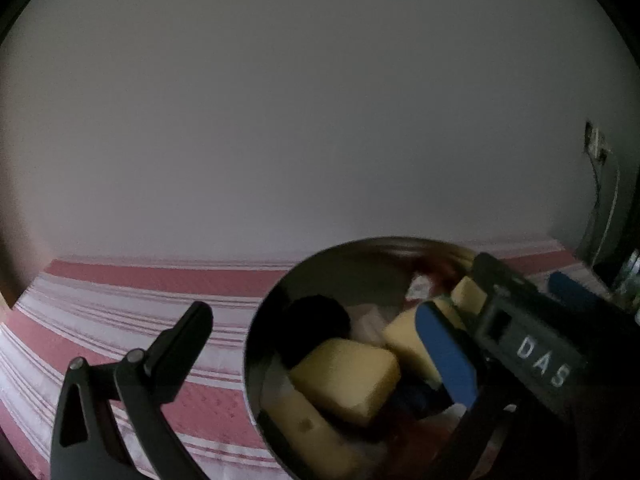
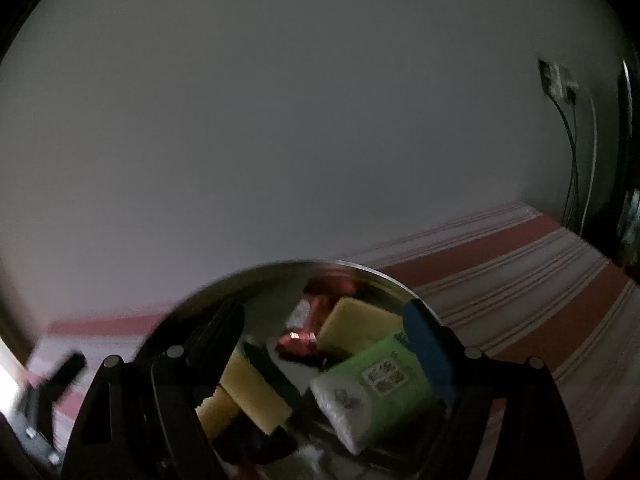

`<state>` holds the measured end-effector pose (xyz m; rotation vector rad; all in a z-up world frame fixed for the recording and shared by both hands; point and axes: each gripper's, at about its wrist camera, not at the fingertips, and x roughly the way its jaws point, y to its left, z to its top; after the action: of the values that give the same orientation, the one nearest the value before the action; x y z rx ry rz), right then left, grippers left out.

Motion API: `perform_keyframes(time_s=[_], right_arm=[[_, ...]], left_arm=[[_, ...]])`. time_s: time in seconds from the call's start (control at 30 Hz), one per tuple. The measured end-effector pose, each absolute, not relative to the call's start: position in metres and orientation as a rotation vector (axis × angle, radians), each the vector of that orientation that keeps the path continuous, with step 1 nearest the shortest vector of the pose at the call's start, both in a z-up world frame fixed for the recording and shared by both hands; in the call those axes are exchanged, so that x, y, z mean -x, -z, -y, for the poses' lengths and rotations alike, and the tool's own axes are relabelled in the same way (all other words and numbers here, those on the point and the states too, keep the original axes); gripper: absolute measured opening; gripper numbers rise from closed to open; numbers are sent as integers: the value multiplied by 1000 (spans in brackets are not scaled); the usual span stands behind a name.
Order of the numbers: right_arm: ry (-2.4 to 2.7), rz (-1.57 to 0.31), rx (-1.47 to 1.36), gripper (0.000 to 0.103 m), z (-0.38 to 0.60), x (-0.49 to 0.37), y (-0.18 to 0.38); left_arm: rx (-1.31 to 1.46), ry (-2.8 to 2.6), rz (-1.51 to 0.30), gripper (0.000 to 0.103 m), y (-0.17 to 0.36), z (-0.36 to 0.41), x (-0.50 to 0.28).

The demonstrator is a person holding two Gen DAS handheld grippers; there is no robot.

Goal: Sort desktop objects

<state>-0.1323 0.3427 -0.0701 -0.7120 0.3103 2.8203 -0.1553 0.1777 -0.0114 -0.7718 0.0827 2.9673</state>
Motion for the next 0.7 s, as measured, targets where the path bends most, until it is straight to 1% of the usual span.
perform_keyframes(time_s=[0.07,0.1,0.23,0.37,0.7], right_arm=[[-2786,-280,712,84,-341,135,77],[-2779,-294,702,84,-343,135,82],[-2772,-388,697,84,-353,135,87],[-2775,-361,663,84,-347,140,92],[-2800,-373,705,84,-352,146,101]], left_arm=[[751,-2968,-137,103,13,-182,156],[751,-2960,-144,103,14,-177,153],[758,-2932,-94,102,14,-174,160],[781,-2931,-81,102,16,-172,159],[834,-2941,-89,103,18,-183,166]])
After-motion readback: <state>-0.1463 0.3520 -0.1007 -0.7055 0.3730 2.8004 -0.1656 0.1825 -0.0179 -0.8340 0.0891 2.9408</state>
